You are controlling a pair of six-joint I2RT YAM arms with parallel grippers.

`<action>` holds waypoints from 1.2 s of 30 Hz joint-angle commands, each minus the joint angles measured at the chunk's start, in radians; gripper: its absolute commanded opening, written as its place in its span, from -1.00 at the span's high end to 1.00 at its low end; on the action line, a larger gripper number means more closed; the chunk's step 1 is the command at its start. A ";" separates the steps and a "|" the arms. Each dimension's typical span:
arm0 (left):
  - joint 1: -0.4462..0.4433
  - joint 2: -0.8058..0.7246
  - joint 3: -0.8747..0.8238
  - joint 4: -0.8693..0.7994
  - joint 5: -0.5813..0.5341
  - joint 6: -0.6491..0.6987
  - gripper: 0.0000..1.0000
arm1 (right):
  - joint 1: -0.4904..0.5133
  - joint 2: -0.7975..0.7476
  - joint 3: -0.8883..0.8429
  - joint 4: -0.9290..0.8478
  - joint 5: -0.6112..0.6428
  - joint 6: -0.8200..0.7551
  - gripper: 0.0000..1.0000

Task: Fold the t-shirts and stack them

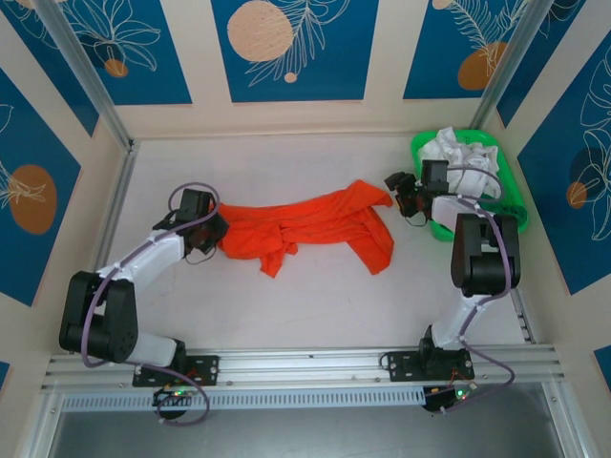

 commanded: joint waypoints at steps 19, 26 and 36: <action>0.234 -0.108 -0.090 -0.026 0.083 0.100 1.00 | 0.228 -0.027 0.003 -0.101 0.104 0.136 -0.23; 0.239 -0.108 -0.106 -0.011 0.101 0.103 1.00 | 0.214 0.070 0.038 -0.015 0.001 0.227 -0.23; 0.248 -0.131 -0.129 -0.010 0.098 0.109 1.00 | 0.192 0.154 0.169 -0.109 0.063 0.181 -0.17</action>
